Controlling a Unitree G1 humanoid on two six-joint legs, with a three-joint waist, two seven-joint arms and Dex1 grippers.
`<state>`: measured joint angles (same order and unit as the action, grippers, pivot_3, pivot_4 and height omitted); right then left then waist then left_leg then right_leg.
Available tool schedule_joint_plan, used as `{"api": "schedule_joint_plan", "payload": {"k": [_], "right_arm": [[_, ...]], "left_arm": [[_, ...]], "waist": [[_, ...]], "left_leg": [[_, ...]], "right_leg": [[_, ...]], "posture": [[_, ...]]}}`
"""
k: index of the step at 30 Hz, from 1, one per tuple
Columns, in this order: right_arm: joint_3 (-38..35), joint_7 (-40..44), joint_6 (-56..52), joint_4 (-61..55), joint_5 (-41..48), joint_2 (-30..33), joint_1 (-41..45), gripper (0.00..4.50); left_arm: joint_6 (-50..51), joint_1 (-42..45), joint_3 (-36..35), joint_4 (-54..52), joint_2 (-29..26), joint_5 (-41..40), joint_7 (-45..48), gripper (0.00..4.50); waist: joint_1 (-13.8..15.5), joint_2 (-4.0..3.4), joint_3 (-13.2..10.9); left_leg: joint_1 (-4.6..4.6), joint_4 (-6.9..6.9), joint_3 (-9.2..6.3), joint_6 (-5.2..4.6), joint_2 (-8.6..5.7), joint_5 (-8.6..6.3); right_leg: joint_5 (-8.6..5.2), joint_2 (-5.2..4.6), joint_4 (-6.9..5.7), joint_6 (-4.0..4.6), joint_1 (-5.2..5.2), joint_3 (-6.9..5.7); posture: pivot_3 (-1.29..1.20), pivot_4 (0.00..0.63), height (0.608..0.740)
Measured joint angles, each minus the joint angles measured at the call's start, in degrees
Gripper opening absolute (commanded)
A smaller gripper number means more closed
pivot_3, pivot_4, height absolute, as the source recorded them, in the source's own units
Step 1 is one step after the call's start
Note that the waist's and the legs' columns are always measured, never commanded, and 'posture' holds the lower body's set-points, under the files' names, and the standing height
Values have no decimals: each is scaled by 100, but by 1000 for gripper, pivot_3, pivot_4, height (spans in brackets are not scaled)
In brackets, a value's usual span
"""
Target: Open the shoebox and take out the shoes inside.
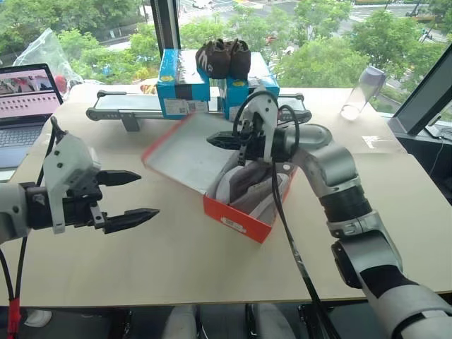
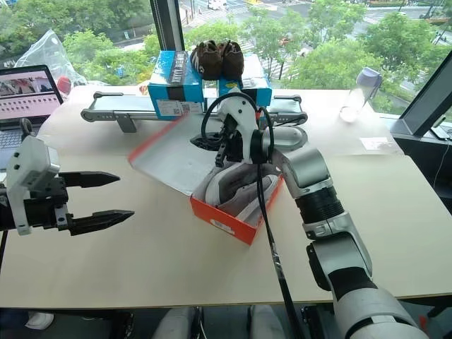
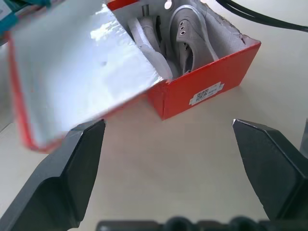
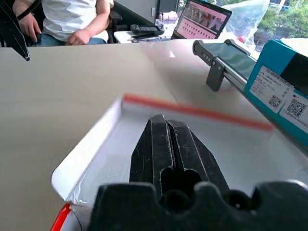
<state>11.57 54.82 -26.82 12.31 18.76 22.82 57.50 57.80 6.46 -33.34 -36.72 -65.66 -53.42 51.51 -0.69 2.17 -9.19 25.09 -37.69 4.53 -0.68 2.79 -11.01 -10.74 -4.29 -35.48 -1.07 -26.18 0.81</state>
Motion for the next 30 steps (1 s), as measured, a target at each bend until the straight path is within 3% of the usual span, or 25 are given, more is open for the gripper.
{"api": "schedule_joint_plan", "payload": {"k": [9, 15, 16, 22, 30], "right_arm": [[-355, 830, -829, -1368, 250, 1716, -70, 27], [60, 1461, -816, -2115, 107, 2429, -693, 1838], [184, 1535, -690, -2165, -17, 2494, -755, 2306], [706, 1877, 250, -2138, -681, 2562, -826, 4319], [1132, 2271, 1625, -1389, -1477, 2318, -501, 4416]], "left_arm": [[-326, 655, 1051, 365, 101, 64, 0, 4500], [-576, 1141, 1702, 634, 233, 217, 130, 4500], [-626, 1181, 1780, 673, 239, 263, 154, 4500], [-701, 1383, 2027, 844, 255, 391, 263, 4500], [-715, 1381, 2093, 829, 317, 426, 256, 4500]], "waist": [[-35, 1, -1], [-12, 2, -2], [-20, 2, -2], [-15, 4, -3], [-17, 5, -4]], "left_leg": [[-11, -7, 9, 1, 2, 0], [-27, -9, 9, 0, 4, 1], [-30, -11, 14, 1, 4, 1], [-34, -14, 22, 2, 3, 3], [-33, -14, 23, 2, 3, 3]], "right_leg": [[-27, 4, -23, 12, 0, 8], [-51, 9, -43, 10, 1, 11], [-53, 9, -44, 12, 1, 17], [-52, 7, -43, 8, 3, 25], [-52, 8, -43, 7, 3, 25]], "posture": [[0, 150, 740], [0, 150, 740], [0, 150, 740], [0, 150, 740], [0, 150, 740]]}}
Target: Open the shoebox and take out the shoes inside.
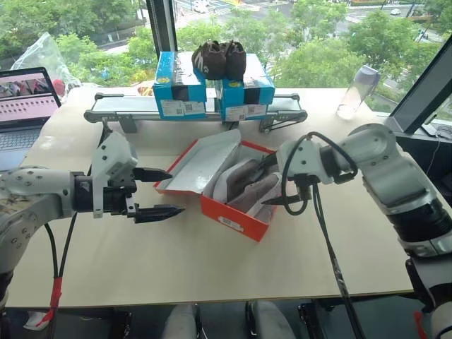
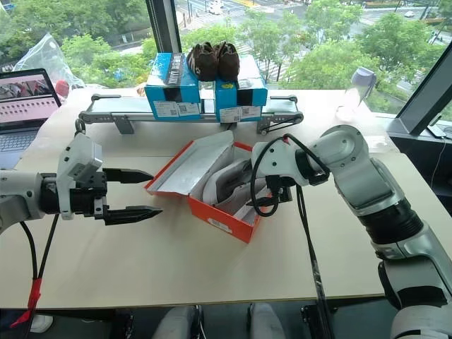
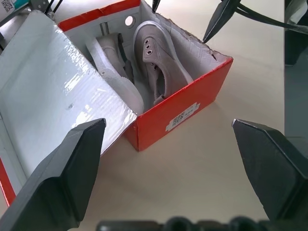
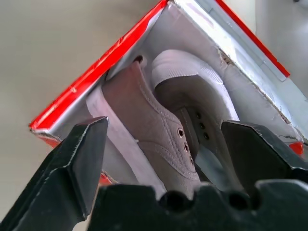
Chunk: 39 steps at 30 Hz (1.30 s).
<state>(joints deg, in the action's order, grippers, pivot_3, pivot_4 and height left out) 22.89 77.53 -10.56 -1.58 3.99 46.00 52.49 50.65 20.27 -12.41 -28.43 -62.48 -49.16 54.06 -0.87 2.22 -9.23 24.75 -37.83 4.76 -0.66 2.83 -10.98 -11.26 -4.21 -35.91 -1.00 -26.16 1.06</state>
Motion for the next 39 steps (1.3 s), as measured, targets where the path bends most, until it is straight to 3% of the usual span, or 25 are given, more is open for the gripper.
{"api": "schedule_joint_plan", "payload": {"k": [20, 23, 33, 34, 39], "right_arm": [[774, 510, 1880, 1639, -1201, -984, 308, 4416], [827, 480, 2059, 1880, -1366, -1117, 325, 3685], [845, 517, 2149, 2033, -1447, -1209, 325, 238], [832, 545, 2135, 1993, -1441, -1208, 325, 30], [774, 644, 2004, 1788, -1398, -1163, 362, 30]], "left_arm": [[-2, -133, -23, -215, 179, -42, -299, 4500], [-1, -133, -26, -219, 179, -47, -330, 4500], [4, -95, -23, -211, 178, -49, -328, 4500], [3, -65, -19, -208, 179, -47, -327, 4500], [-11, 0, 15, -170, 200, -27, -296, 4500]], "waist": [[9, 1, -1], [12, 1, -1], [7, 1, -1], [7, 1, -1], [8, 1, -1]], "left_leg": [[-4, -2, -2, 9, 0, 6], [-5, -2, -2, 14, -1, 9], [-7, -2, -4, 23, 0, 17], [-7, -2, -5, 23, 0, 17], [-6, -2, -5, 23, 0, 17]], "right_leg": [[6, 0, -10, -6, 4, 0], [6, 0, -11, -5, 5, -1], [7, 2, -18, -3, 4, -1], [7, 2, -18, -3, 4, -1], [8, 2, -18, -5, 3, -1]], "posture": [[0, 150, 740], [0, 150, 740], [0, 150, 740], [0, 150, 740], [0, 150, 740]]}}
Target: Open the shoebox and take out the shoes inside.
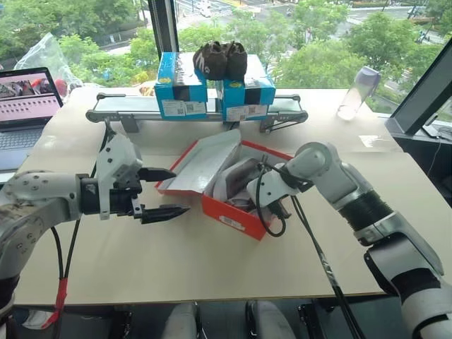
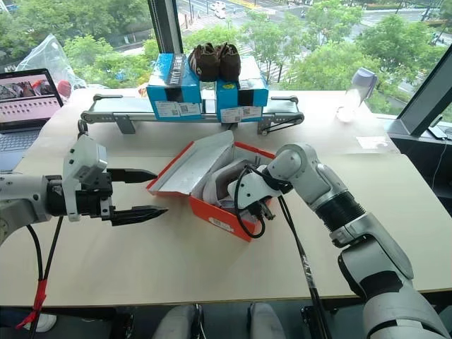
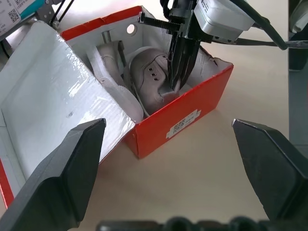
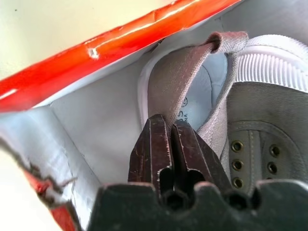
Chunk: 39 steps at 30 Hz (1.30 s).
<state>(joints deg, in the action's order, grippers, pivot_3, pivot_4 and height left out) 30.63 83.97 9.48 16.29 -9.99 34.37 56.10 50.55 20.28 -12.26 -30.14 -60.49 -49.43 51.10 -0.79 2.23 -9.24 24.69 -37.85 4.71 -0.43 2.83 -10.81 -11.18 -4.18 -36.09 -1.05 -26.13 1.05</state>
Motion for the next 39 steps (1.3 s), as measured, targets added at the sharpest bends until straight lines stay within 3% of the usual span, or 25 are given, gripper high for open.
{"api": "schedule_joint_plan", "payload": {"k": [14, 21, 29, 34, 39], "right_arm": [[-450, 424, -328, -503, 503, 290, 937, 30], [-900, 423, -927, -99, 1054, 339, 1349, 30], [-1060, 249, -598, 747, 380, 1638, 1819, 30], [-1269, -67, -1340, 1213, 55, 2170, 1298, 30], [-1998, -956, -3350, 1596, 280, 1993, 611, 30]], "left_arm": [[-188, 240, 387, 222, 291, 300, 134, 4500], [-204, 346, 534, 262, 427, 446, 181, 4500], [-312, 410, 687, 413, 450, 649, 378, 4500], [-417, 496, 857, 500, 535, 742, 457, 4500], [-435, 502, 917, 541, 546, 864, 534, 4500]], "waist": [[1, 0, -1], [3, 0, -1], [37, -1, -6], [6, 0, -6], [-56, -15, -16]], "left_leg": [[1, 0, 0, 0, 1, 0], [1, 0, 1, 0, 0, 0], [8, 1, 2, 0, -5, -1], [7, 1, 3, 0, -5, -1], [-2, 1, 8, -3, -6, 1]], "right_leg": [[1, 0, 0, 1, 0, -1], [4, -1, -1, 10, -1, -1], [-3, -9, 12, 15, -2, -3], [-2, -8, 9, 16, -1, -1], [4, -1, -6, 7, -6, 19]], "posture": [[0, 150, 740], [0, 150, 740], [0, 150, 740], [0, 150, 740], [0, 150, 740]]}}
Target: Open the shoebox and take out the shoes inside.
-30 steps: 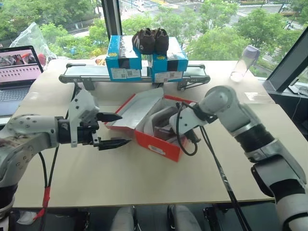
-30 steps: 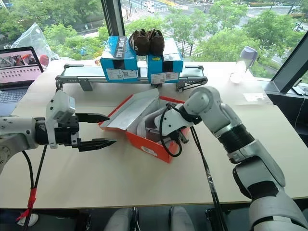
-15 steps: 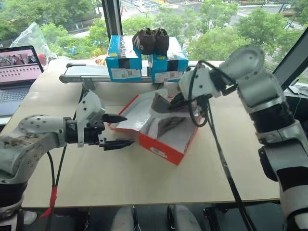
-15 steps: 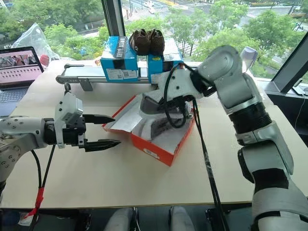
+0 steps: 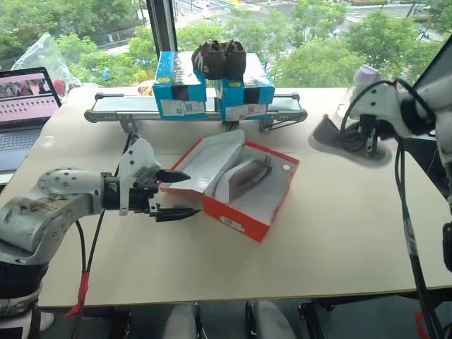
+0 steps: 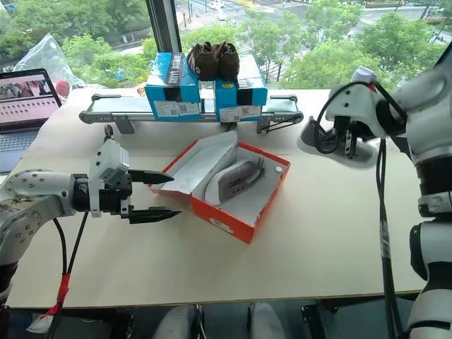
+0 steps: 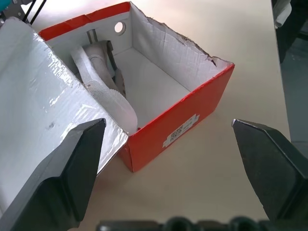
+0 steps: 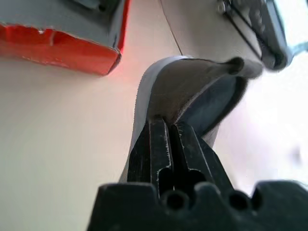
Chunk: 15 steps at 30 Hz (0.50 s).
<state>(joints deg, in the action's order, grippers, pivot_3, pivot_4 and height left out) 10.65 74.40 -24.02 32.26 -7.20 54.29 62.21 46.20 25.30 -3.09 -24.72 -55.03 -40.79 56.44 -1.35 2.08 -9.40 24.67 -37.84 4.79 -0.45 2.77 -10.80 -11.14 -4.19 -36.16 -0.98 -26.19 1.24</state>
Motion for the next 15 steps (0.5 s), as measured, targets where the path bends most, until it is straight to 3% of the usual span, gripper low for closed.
{"api": "schedule_joint_plan", "payload": {"k": [8, 15], "right_arm": [[-794, -1343, -2155, -260, 256, -107, -566, 30], [-820, -1832, -2753, -650, 402, -108, -1450, 30]], "left_arm": [[-1, -1, 8, 13, 4, 50, 59, 4500], [0, -5, 9, 10, 4, 110, 57, 4500]], "waist": [[38, -1, -1], [51, -1, -1]], "left_leg": [[4, 0, 2, 0, -4, 0], [6, 0, -1, -1, -6, 0]], "right_leg": [[-2, -3, 11, -8, 2, 3], [7, -1, 12, -26, 4, 7]], "posture": [[0, 150, 740], [0, 150, 740]]}}
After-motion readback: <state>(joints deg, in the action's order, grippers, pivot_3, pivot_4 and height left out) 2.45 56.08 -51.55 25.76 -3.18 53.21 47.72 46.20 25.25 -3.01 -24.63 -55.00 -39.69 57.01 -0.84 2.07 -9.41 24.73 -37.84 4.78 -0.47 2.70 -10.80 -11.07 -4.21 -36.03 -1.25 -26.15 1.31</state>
